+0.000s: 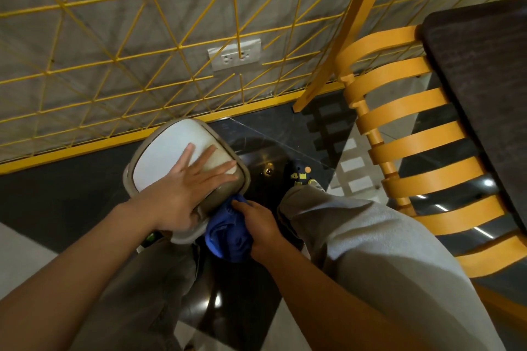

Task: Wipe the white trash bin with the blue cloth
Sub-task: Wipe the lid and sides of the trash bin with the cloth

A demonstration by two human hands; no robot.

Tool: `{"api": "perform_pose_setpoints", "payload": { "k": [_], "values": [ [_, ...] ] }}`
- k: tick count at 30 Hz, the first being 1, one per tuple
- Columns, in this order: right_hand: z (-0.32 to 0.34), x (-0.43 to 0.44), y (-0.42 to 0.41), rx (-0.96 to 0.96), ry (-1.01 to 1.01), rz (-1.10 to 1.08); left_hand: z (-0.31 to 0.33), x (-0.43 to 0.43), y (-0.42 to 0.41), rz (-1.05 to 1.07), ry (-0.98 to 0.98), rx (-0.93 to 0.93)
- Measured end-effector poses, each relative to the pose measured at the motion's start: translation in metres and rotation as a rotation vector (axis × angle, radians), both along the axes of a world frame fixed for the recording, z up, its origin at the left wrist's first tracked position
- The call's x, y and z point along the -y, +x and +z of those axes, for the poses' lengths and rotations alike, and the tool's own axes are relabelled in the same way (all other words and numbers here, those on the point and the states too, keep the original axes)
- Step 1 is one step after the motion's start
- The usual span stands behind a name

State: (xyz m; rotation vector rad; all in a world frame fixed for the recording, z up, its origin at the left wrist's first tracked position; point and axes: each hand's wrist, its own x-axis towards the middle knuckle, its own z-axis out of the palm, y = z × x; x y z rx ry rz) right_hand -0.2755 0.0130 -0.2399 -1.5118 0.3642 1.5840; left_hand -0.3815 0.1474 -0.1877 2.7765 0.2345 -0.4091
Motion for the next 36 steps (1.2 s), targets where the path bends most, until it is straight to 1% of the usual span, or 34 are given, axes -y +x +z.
{"api": "perform_pose_setpoints", "payload": {
  "k": [1, 3, 5, 6, 7, 8, 10, 11, 13, 15, 17, 19, 20, 21, 22, 24, 25, 26, 28, 30, 32, 36],
  "values": [
    [0.002, -0.001, -0.001, -0.011, 0.011, 0.008, 0.0, 0.002, -0.002, 0.098, -0.083, 0.02],
    [0.005, -0.003, 0.0, 0.005, 0.01, 0.045, -0.001, 0.015, -0.006, 0.399, -0.159, 0.027],
    [0.004, -0.004, 0.007, 0.082, -0.04, 0.057, 0.001, 0.035, -0.007, 0.749, -0.192, 0.064],
    [0.004, -0.004, 0.013, 0.137, -0.07, 0.052, 0.001, 0.044, -0.007, 0.89, -0.205, 0.074],
    [0.005, -0.005, 0.02, 0.196, -0.097, 0.033, 0.002, 0.051, -0.007, 0.992, -0.219, 0.055],
    [0.008, -0.007, 0.028, 0.257, -0.107, 0.007, 0.0, 0.057, -0.007, 1.046, -0.216, 0.021],
    [0.019, -0.017, 0.044, 0.367, -0.068, -0.025, -0.006, 0.061, -0.007, 1.054, -0.171, -0.018],
    [0.025, -0.024, 0.05, 0.413, -0.017, -0.022, -0.009, 0.06, -0.007, 1.031, -0.148, -0.015],
    [0.04, -0.042, 0.06, 0.5, 0.11, 0.031, -0.018, 0.057, -0.007, 0.969, -0.112, -0.004],
    [0.05, -0.058, 0.06, 0.597, 0.256, 0.137, -0.026, 0.058, -0.007, 0.941, -0.098, -0.002],
    [0.054, -0.068, 0.052, 0.728, 0.383, 0.323, -0.032, 0.06, -0.009, 0.94, -0.096, 0.002],
    [0.044, -0.074, 0.038, 0.96, 0.47, 0.617, -0.036, 0.06, -0.009, 0.936, -0.084, -0.007],
    [0.037, -0.076, 0.034, 1.083, 0.478, 0.748, -0.036, 0.059, -0.009, 0.934, -0.087, -0.009],
    [0.03, -0.078, 0.032, 1.176, 0.459, 0.817, -0.037, 0.058, -0.009, 0.935, -0.093, -0.005],
    [0.028, -0.081, 0.033, 1.213, 0.426, 0.841, -0.038, 0.058, -0.009, 0.939, -0.104, 0.006],
    [0.024, -0.088, 0.038, 1.194, 0.428, 0.813, -0.039, 0.058, -0.009, 0.944, -0.134, 0.035],
    [0.021, -0.092, 0.041, 1.147, 0.448, 0.782, -0.039, 0.058, -0.009, 0.943, -0.146, 0.049],
    [0.022, -0.097, 0.044, 1.075, 0.441, 0.772, -0.039, 0.059, -0.009, 0.942, -0.155, 0.059],
    [0.024, -0.107, 0.052, 0.919, 0.368, 0.824, -0.039, 0.059, -0.01, 0.941, -0.164, 0.069],
    [0.025, -0.111, 0.058, 0.832, 0.316, 0.865, -0.039, 0.059, -0.008, 0.947, -0.15, 0.07],
    [0.029, -0.109, 0.06, 0.822, 0.317, 0.861, -0.038, 0.059, -0.006, 0.953, -0.132, 0.064],
    [0.037, -0.087, 0.054, 0.874, 0.381, 0.823, -0.037, 0.059, -0.002, 0.966, -0.105, 0.042]
  ]
}}
